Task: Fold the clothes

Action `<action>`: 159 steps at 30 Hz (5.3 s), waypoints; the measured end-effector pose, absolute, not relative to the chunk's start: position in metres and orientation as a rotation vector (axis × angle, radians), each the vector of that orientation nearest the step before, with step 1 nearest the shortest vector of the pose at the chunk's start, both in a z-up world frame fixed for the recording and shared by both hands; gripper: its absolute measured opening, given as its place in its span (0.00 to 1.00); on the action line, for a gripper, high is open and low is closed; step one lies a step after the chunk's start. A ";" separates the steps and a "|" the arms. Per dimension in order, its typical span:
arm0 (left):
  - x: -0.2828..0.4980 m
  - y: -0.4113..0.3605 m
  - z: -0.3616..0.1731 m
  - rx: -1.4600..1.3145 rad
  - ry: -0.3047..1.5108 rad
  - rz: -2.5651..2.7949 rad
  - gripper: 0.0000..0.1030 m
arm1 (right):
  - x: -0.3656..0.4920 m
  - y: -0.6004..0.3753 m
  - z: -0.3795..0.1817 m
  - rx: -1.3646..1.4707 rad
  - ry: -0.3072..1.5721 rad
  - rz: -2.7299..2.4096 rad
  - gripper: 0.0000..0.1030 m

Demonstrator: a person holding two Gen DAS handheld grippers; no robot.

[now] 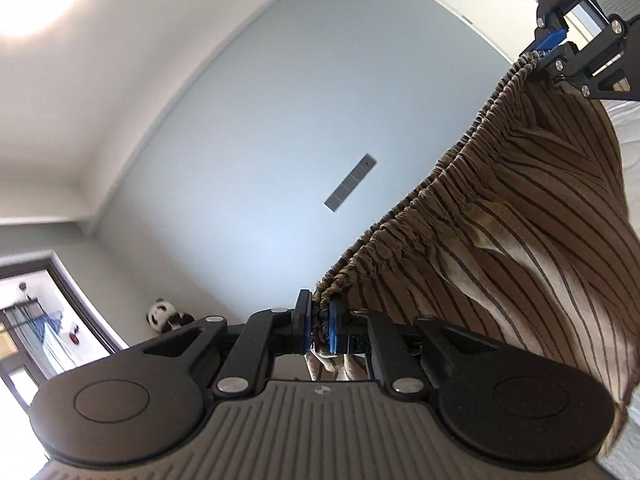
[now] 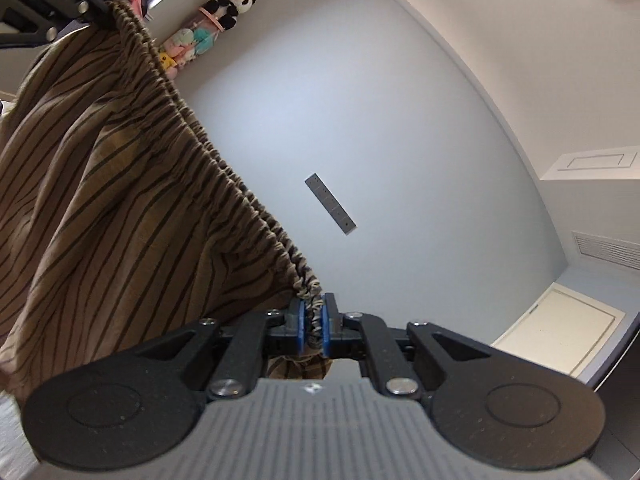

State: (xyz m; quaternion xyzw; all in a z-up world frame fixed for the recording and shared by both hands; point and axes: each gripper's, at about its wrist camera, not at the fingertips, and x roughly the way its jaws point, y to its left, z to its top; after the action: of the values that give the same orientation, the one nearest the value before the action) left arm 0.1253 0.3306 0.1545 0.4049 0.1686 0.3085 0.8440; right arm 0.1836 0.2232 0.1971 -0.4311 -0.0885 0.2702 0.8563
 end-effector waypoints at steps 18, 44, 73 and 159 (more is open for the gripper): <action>0.011 0.273 -0.110 0.858 0.998 0.102 0.09 | 0.101 0.145 -0.066 -1.164 0.356 1.039 0.09; -0.043 0.201 -0.123 0.884 1.306 -0.461 0.08 | 0.101 0.093 -0.068 -1.415 0.755 1.414 0.08; -0.027 0.266 -0.047 0.379 1.297 -0.384 0.50 | 0.175 0.086 -0.004 -0.923 1.044 1.312 0.61; -0.073 0.414 -0.090 -0.742 0.708 1.177 0.54 | 0.262 0.032 -0.093 0.320 0.953 0.333 0.70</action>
State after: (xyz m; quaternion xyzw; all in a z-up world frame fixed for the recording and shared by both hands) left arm -0.0730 0.4143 -0.0904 -0.3344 0.3191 0.5307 0.7105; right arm 0.2618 0.0318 -0.0932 0.1526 0.4544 0.1590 0.8631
